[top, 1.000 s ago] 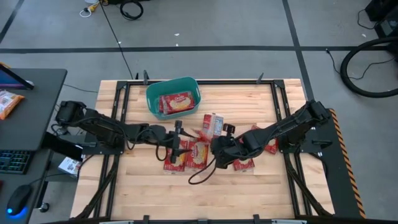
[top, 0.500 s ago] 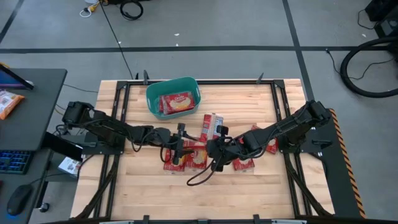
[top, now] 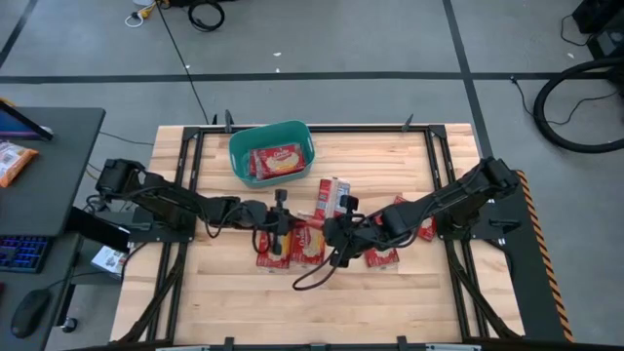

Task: Sort popcorn bags into baskets
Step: Put the red popcorn bag into the green bin

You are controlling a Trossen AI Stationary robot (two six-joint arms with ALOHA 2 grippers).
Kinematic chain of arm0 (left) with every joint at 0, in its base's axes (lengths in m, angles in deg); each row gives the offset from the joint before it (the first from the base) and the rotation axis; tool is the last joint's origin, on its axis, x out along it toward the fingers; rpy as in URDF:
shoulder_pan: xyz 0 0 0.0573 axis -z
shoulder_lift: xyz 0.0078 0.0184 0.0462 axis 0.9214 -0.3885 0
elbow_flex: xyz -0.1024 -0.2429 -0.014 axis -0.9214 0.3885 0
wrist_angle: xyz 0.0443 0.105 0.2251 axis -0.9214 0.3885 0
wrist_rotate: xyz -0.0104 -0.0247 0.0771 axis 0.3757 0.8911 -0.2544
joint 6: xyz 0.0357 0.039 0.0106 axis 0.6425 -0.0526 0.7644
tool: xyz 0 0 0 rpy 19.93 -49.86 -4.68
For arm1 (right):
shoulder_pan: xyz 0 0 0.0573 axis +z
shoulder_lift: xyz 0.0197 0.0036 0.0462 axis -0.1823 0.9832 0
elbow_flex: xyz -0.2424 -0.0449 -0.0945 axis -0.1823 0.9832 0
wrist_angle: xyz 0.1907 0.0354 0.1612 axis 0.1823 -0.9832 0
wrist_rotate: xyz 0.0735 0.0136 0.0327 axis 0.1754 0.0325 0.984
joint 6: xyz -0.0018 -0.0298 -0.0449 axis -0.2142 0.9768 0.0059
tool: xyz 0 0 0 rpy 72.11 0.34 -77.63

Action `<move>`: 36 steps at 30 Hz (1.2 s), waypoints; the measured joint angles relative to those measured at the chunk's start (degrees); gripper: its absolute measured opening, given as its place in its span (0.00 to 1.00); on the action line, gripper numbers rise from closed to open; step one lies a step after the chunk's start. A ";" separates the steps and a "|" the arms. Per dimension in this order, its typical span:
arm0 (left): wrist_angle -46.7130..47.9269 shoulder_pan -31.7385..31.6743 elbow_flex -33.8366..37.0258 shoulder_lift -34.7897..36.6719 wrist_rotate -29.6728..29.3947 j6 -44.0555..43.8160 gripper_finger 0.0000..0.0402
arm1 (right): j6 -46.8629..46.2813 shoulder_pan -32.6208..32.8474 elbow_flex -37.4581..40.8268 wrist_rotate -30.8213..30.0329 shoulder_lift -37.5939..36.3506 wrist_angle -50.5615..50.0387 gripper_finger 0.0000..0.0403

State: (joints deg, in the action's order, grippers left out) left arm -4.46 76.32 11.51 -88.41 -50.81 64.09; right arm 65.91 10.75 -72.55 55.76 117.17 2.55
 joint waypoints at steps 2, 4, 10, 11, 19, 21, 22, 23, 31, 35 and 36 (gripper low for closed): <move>0.66 -0.01 -0.02 0.26 -1.55 0.22 0.06 | -0.34 0.04 0.00 0.03 -0.78 -1.05 0.10; 4.05 -0.01 -0.23 1.83 -3.51 0.52 0.06 | -1.75 0.18 -0.01 -0.25 -2.31 -2.69 0.14; 25.65 -0.69 -8.14 7.09 -11.85 0.88 0.11 | -8.67 1.58 -0.05 -5.49 -6.63 -11.07 0.24; 28.24 -1.02 -9.45 7.87 -13.26 1.35 0.11 | -9.59 1.81 -0.05 -6.14 -7.04 -11.44 0.26; 36.29 -6.00 -14.25 10.54 -29.91 6.18 0.08 | -16.44 3.96 0.88 -7.35 -7.31 -13.69 0.30; 37.21 -8.41 -14.10 10.76 -32.09 6.38 0.09 | -17.00 4.65 1.58 -7.96 -7.28 -13.83 0.30; 37.18 -10.03 -13.99 10.71 -31.90 6.34 0.09 | -17.00 4.97 1.85 -8.55 -7.27 -13.84 0.30; 37.23 -11.84 -13.57 10.70 -31.59 6.34 0.09 | -17.03 5.27 2.16 -9.04 -7.27 -13.81 0.30; 36.23 -26.46 -12.37 6.40 -17.75 7.52 0.10 | -18.51 5.85 5.04 -11.11 -7.26 -12.71 0.30; 32.80 -31.02 -12.35 2.32 -14.72 11.15 0.12 | -18.46 5.86 5.24 -11.11 -7.26 -11.79 0.30; 31.59 -31.57 -12.37 1.27 -14.72 12.34 0.13 | -18.46 5.86 5.22 -11.10 -7.26 -11.58 0.30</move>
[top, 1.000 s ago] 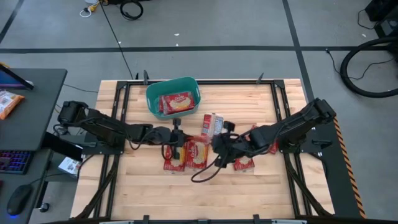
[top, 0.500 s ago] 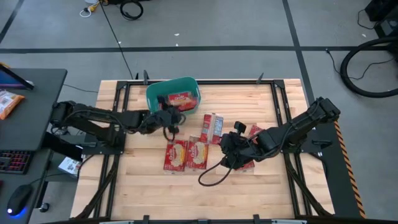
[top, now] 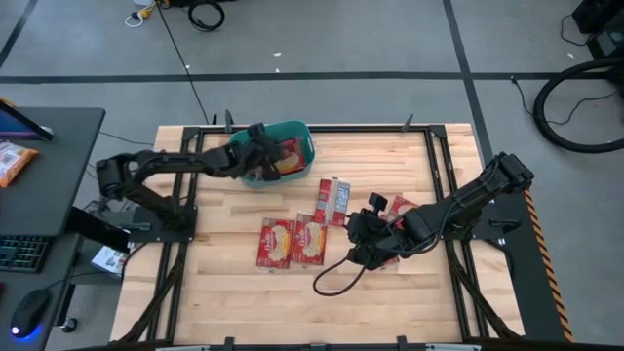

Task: Sort popcorn bags into baskets
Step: Put the red popcorn bag into the green bin

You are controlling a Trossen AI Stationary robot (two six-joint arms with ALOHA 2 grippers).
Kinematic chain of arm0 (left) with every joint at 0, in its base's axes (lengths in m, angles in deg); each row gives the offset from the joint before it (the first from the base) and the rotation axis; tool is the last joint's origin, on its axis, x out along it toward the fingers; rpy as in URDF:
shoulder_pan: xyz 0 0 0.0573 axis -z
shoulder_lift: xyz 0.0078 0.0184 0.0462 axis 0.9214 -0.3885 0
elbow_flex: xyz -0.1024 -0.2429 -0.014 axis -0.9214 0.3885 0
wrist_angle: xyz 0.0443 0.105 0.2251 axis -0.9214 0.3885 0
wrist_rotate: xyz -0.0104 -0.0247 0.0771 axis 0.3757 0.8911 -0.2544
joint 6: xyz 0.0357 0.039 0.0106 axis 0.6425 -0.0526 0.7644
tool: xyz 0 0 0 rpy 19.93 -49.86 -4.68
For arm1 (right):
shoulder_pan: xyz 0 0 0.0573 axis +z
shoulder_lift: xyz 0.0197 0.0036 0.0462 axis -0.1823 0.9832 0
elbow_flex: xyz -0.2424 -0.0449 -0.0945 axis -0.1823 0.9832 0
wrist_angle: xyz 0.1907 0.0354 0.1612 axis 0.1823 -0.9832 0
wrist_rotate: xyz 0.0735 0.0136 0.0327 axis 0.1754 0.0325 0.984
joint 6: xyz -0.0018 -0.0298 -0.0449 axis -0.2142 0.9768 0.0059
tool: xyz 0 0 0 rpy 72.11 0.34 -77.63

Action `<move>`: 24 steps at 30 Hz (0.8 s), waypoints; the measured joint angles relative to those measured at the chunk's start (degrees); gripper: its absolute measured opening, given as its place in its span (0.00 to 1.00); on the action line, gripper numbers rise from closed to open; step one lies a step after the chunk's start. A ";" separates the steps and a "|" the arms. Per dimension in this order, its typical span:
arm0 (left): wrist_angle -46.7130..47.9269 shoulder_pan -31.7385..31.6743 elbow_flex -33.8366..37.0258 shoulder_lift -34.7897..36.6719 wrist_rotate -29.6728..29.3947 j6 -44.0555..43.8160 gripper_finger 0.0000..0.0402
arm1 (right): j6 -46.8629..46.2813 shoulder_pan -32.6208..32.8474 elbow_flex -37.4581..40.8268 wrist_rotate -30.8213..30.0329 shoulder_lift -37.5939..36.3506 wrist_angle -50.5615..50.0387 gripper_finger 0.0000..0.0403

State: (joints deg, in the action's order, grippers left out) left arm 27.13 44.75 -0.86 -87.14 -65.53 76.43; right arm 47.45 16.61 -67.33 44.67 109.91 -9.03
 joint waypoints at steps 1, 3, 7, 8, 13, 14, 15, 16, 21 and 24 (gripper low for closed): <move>-0.40 -0.34 -0.02 -0.79 -0.06 1.15 0.15 | 0.27 0.00 0.02 0.00 0.00 0.00 0.30; -0.40 -0.28 0.00 -1.83 -0.35 2.43 0.22 | 0.42 0.00 0.00 -0.01 0.00 0.55 0.30; -0.35 1.43 0.00 -2.12 -1.98 2.58 0.38 | 0.49 0.00 0.00 0.00 0.00 0.30 0.30; 0.05 2.15 0.00 -1.92 -2.43 2.40 0.42 | 0.49 0.00 0.00 0.00 0.00 0.20 0.30; 1.56 6.85 -0.04 1.04 -3.10 1.80 0.56 | 0.51 -0.02 0.00 0.00 0.00 0.39 0.30; 1.69 7.98 -0.04 1.74 -3.02 1.78 0.57 | 0.51 -0.06 0.00 0.01 0.00 0.49 0.30; 1.60 9.15 -0.04 2.42 -2.61 1.73 0.58 | 0.52 -0.11 0.00 0.02 0.00 0.49 0.30; 1.66 10.32 -0.04 3.11 -1.69 1.69 0.58 | 0.53 -0.13 0.00 0.02 0.00 0.49 0.30; 1.80 15.59 -0.04 4.39 12.99 -0.08 0.56 | 0.53 -0.43 0.43 0.02 0.00 0.93 0.30; 0.76 17.83 -0.09 3.46 19.61 -4.30 0.55 | 0.17 -1.42 3.13 0.08 0.00 1.50 0.30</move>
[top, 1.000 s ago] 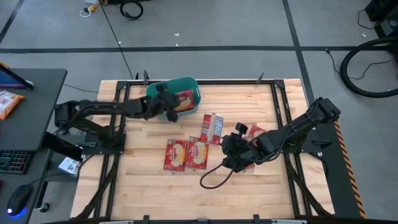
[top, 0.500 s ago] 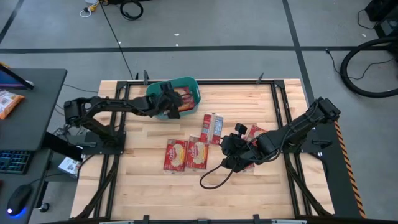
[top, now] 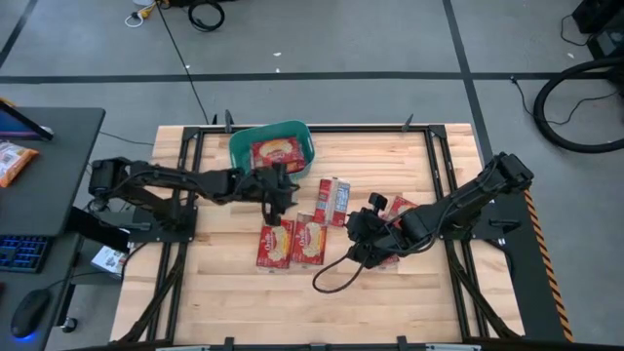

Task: Sort popcorn bags into baskets
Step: Put the red popcorn bag into the green bin

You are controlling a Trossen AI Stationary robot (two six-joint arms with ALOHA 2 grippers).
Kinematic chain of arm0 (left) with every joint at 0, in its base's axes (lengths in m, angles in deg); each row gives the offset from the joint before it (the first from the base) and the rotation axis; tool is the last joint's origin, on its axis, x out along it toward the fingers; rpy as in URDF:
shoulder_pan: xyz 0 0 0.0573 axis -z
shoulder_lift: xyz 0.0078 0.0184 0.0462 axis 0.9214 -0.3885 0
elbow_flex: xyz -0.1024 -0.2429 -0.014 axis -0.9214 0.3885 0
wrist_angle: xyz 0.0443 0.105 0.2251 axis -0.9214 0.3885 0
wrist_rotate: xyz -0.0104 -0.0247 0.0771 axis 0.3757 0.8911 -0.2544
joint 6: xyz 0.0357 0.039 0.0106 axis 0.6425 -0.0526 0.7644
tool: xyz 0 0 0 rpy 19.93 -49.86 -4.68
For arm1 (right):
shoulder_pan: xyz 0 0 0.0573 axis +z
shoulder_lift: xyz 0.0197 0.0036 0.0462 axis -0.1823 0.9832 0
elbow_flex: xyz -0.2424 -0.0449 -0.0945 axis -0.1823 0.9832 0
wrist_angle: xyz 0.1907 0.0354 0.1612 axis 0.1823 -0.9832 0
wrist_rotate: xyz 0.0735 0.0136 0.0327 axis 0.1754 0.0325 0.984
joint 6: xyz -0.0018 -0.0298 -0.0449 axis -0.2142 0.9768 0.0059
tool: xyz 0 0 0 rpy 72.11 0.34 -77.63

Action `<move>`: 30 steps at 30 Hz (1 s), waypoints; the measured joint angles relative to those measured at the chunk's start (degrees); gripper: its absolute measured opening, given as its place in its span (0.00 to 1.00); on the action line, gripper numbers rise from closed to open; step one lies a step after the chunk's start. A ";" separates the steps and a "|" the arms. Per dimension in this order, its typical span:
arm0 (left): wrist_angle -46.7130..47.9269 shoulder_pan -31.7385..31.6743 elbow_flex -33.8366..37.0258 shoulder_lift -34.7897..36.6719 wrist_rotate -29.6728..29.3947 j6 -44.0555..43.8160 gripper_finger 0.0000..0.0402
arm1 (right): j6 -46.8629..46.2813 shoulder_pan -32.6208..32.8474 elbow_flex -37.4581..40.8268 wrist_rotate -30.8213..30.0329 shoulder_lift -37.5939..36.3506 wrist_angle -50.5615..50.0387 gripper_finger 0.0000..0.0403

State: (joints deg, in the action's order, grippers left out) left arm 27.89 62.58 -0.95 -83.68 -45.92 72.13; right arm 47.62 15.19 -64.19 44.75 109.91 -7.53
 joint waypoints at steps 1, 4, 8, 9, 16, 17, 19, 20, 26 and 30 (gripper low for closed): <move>-0.24 0.58 -0.02 -0.61 0.90 -1.60 0.54 | -0.09 -0.49 1.31 0.29 0.00 0.85 0.30; -1.34 1.97 0.02 -2.76 1.18 -5.36 0.53 | 0.00 -2.36 5.57 4.07 0.00 5.43 0.30; -3.36 3.29 0.00 -6.90 1.30 -7.04 0.52 | -0.23 -4.65 10.07 10.47 0.02 10.84 0.30; -3.61 3.44 0.00 -7.86 1.32 -7.19 0.52 | -0.57 -5.09 10.95 11.94 0.02 11.22 0.30; -6.59 4.50 0.02 -13.54 1.16 -10.72 0.52 | -7.70 -6.82 14.49 17.70 0.04 10.54 0.30; -6.71 4.75 0.01 -14.00 1.18 -10.88 0.52 | -8.66 -6.82 14.53 17.73 0.04 9.92 0.30; -7.02 5.28 0.02 -14.82 1.17 -11.51 0.52 | -9.82 -6.76 14.56 17.71 0.04 8.27 0.30; -7.09 5.57 0.02 -15.05 1.17 -11.80 0.52 | -10.13 -6.70 14.57 17.71 0.04 7.52 0.30; -5.54 7.98 0.05 -14.75 1.17 -15.65 0.52 | -10.23 -6.67 14.59 16.43 0.04 6.56 0.30; -0.37 11.19 -0.02 -14.57 1.17 -18.43 0.52 | -10.39 -6.66 14.59 14.90 0.04 7.27 0.30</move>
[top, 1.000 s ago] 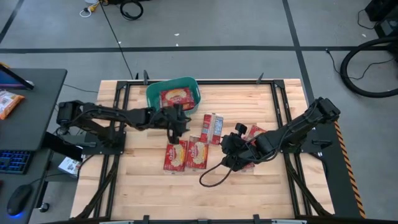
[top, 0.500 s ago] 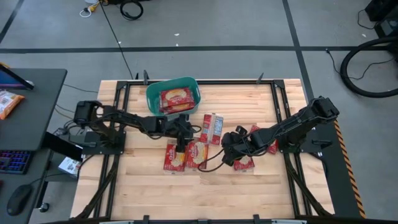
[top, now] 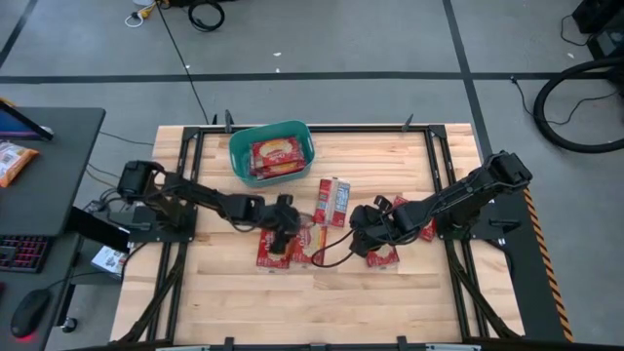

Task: Sort popcorn bags into baskets
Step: Put the red popcorn bag into the green bin

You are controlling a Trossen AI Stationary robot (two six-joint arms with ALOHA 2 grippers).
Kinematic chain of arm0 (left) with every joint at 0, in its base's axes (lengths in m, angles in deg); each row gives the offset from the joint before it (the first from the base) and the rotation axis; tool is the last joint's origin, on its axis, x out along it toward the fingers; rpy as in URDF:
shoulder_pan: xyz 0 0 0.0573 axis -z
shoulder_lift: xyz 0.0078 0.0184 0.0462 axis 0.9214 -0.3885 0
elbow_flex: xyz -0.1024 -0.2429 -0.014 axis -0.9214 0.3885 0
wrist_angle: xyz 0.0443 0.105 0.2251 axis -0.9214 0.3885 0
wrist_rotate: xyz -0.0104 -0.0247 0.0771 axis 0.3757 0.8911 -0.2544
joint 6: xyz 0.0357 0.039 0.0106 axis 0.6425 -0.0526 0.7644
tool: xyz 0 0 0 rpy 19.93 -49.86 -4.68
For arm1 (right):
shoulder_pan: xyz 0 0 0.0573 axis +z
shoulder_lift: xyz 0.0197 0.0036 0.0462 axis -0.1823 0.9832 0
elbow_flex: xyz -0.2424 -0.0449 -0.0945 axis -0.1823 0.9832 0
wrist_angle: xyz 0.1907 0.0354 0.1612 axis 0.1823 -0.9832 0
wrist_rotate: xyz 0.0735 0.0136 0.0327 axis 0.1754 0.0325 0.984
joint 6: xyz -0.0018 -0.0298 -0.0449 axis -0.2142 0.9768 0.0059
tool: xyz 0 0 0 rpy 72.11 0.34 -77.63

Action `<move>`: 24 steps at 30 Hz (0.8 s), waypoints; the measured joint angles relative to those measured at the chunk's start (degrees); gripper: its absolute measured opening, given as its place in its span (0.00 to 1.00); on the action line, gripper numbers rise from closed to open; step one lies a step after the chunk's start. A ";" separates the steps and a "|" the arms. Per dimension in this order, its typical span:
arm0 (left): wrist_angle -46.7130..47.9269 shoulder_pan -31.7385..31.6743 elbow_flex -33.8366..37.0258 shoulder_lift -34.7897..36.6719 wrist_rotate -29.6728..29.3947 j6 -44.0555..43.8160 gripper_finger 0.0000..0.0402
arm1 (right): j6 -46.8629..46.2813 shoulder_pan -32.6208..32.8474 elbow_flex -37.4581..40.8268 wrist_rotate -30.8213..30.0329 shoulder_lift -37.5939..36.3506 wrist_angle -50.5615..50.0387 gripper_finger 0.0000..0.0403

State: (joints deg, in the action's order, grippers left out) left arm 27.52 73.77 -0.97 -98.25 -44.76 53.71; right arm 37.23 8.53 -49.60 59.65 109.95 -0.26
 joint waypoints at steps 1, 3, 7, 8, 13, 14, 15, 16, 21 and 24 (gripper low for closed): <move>2.24 1.10 0.04 -0.02 0.02 -0.37 0.52 | -0.13 0.11 0.00 -0.45 0.00 0.12 0.30; 6.05 3.41 0.05 -0.02 0.07 -1.39 0.52 | -0.12 0.48 0.00 -1.48 0.00 0.55 0.30; 11.64 8.12 0.05 0.00 -0.05 -2.26 0.52 | 0.00 1.01 0.00 -4.63 -0.02 1.52 0.30; 12.35 9.26 0.02 0.04 -0.04 -2.68 0.52 | 0.16 1.08 0.00 -5.19 -0.02 2.02 0.30; 15.24 13.39 -0.07 0.14 -0.22 -7.11 0.52 | 3.79 1.21 0.00 -4.95 -0.02 5.92 0.30; 16.16 13.87 -0.16 0.16 -0.23 -8.37 0.52 | 4.97 1.20 0.00 -4.93 -0.02 6.80 0.30; 17.34 14.31 -0.22 0.22 -0.22 -9.73 0.52 | 6.30 1.19 0.00 -4.92 -0.02 7.86 0.30; 19.20 14.65 -0.26 0.32 -0.19 -11.09 0.52 | 7.87 1.19 0.00 -4.87 -0.02 9.03 0.30; 29.00 15.78 -0.32 0.78 -0.14 -17.69 0.52 | 14.67 1.19 0.00 -4.57 -0.02 13.17 0.30; 30.52 16.57 -0.12 1.72 -0.39 -20.90 0.52 | 17.12 0.83 0.00 -4.70 -0.02 14.33 0.30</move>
State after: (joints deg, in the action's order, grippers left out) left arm 58.04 90.34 -1.09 -96.53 -45.14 32.81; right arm 54.34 9.36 -49.60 54.95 109.93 14.07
